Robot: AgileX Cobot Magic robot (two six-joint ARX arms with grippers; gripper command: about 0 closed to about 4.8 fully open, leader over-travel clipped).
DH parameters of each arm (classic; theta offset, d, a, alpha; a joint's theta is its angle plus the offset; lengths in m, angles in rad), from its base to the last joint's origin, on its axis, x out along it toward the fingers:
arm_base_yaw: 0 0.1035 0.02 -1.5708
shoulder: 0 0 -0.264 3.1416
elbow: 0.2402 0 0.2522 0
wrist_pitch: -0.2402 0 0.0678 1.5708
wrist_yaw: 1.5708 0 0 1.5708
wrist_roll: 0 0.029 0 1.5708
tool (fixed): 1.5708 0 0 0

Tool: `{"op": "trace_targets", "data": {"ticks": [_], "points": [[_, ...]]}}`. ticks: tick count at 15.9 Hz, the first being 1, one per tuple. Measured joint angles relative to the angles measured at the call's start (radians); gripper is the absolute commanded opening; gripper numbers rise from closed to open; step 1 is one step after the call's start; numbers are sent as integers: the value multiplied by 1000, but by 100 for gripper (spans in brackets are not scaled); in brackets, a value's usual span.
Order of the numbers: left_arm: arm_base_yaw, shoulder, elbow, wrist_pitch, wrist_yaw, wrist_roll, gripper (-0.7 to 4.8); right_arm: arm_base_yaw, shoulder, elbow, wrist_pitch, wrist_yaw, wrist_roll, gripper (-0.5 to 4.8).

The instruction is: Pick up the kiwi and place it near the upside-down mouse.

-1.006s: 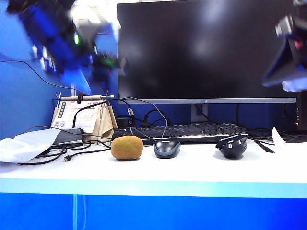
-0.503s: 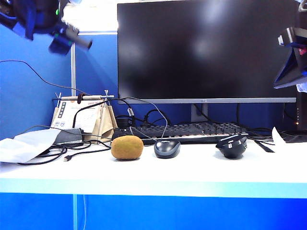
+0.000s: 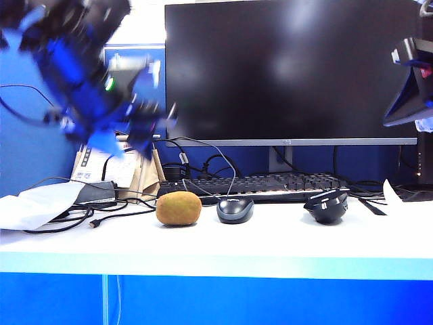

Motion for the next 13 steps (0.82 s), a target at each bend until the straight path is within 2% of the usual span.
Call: {"op": "trace_targets", "data": {"ticks": [1,3,5,7,8,9,11,12,13], "points": [[32,10,0,-49,51,12,479,0,0,0,-8,0,0,238],[61,10,58,-180,91,-3,479,0,0,0,-9,0,0,238],[71,9,214,-320,156,-24,479,0,1,0,-10,0,0,238],[70,14,420,-489,267,3,421,0,1,0,-9,2,0,238],[70,39,571,-616,395,86,422,0,1,0,-9,2,0,238],[70,90,706,-811,453,207,422,0,1,0,-9,2,0,238],[67,177,804,-1093,419,387,423,0,1,0,-9,2,0,238],[69,208,784,-1162,378,426,423,0,1,0,-9,2,0,238],[70,224,786,-1169,351,471,431,0,1,-1,-9,0,0,238]]}}
